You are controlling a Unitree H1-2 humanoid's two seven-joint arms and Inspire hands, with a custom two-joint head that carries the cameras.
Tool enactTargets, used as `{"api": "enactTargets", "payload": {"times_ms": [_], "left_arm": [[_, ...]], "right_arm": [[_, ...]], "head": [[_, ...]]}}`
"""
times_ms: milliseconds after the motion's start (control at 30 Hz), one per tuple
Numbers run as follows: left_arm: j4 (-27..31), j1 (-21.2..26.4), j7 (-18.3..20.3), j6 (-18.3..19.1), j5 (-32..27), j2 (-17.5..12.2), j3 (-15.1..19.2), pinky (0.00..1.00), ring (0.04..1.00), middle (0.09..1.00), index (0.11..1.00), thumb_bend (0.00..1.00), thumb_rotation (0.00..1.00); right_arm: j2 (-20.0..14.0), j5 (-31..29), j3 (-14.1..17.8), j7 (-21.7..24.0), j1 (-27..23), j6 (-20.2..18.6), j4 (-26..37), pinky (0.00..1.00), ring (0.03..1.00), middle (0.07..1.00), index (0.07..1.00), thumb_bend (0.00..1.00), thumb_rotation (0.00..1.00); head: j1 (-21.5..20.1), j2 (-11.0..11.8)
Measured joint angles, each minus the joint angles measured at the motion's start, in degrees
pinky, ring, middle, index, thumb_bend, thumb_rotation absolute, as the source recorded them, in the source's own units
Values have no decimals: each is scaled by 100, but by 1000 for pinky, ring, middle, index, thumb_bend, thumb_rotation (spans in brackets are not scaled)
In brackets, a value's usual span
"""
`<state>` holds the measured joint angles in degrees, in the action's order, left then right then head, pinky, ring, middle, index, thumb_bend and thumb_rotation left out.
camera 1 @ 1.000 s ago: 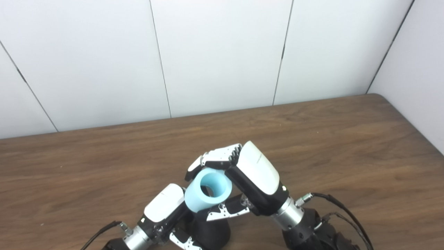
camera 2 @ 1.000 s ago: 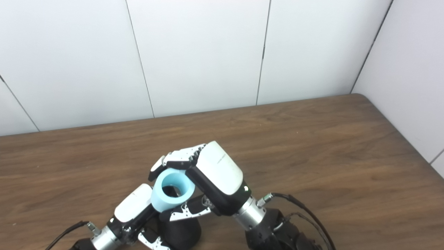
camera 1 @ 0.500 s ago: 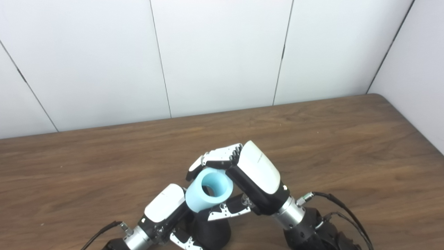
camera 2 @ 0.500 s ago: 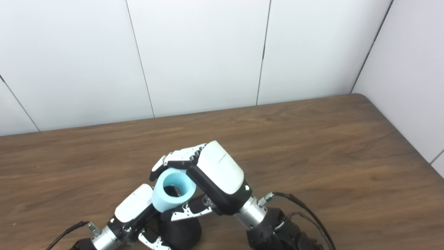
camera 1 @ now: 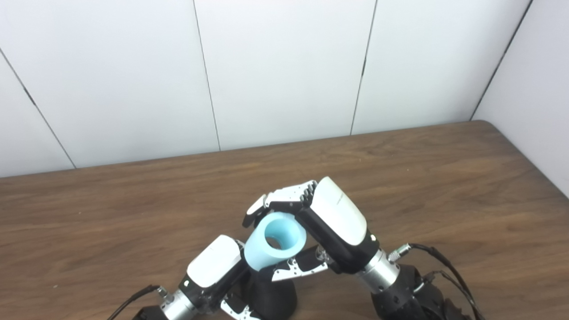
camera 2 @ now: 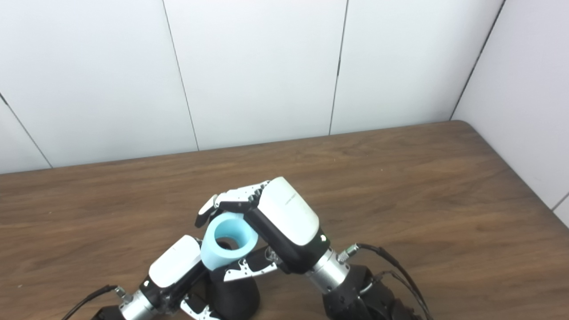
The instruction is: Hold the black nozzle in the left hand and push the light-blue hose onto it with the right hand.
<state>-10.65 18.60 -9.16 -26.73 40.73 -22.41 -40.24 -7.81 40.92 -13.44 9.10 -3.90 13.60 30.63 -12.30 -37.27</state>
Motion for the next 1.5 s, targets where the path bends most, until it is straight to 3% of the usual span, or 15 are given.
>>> {"api": "enactTargets", "payload": {"times_ms": [100,233,367,533,633,700,733,867,1000,1100,1200,1233,1500], "left_arm": [[12,-43,-7,-36,163,39,99,156,217,472,484,524,0],[19,-90,-80,-61,466,98,219,199,281,414,520,516,0],[52,-141,-102,-57,748,140,318,251,347,434,527,517,0],[58,-169,-104,-76,896,188,401,249,331,424,529,516,0],[58,-178,-86,-88,911,205,439,259,346,431,527,517,0],[59,-191,-50,-88,909,220,474,232,315,418,528,515,0],[60,-194,-29,-88,908,230,490,226,307,415,528,515,0],[86,-224,57,-87,909,270,564,209,293,408,527,515,0],[94,-239,101,-88,906,298,602,207,289,408,527,515,0],[94,-245,129,-88,901,319,625,192,266,400,523,514,0],[94,-248,149,-88,899,328,635,183,252,467,489,523,0],[95,-248,158,-87,899,334,639,191,268,436,506,519,0],[94,-249,170,-83,913,351,644,185,260,460,492,522,0]], "right_arm": [[-2,0,21,32,44,-3,126,162,331,462,563,501,0],[-11,-9,76,118,73,-22,171,159,328,457,561,501,0],[-23,-22,108,213,113,-59,291,180,337,469,565,501,0],[-49,-77,131,304,121,-153,349,166,328,459,562,501,0],[-110,-123,141,497,136,-273,467,146,369,496,490,514,0],[-164,-167,148,613,140,-337,561,125,218,476,483,525,0],[-182,-185,154,676,140,-389,583,122,198,474,482,526,0],[-259,-255,162,907,141,-543,667,158,234,473,481,527,0],[-277,-301,161,928,141,-621,676,152,230,410,528,517,0],[-278,-303,146,929,141,-621,676,160,246,411,531,516,0],[-281,-298,121,930,141,-616,675,167,256,423,533,517,0],[-283,-296,117,930,141,-615,674,170,260,424,533,517,0],[-297,-260,63,911,141,-545,626,163,251,417,534,516,0]], "head": [[-17,-9],[-18,-9],[-18,-26],[-9,-88],[9,-167],[9,-184],[17,-202],[35,-237],[53,-246],[53,-255],[88,-246],[88,-237],[123,-211]]}}
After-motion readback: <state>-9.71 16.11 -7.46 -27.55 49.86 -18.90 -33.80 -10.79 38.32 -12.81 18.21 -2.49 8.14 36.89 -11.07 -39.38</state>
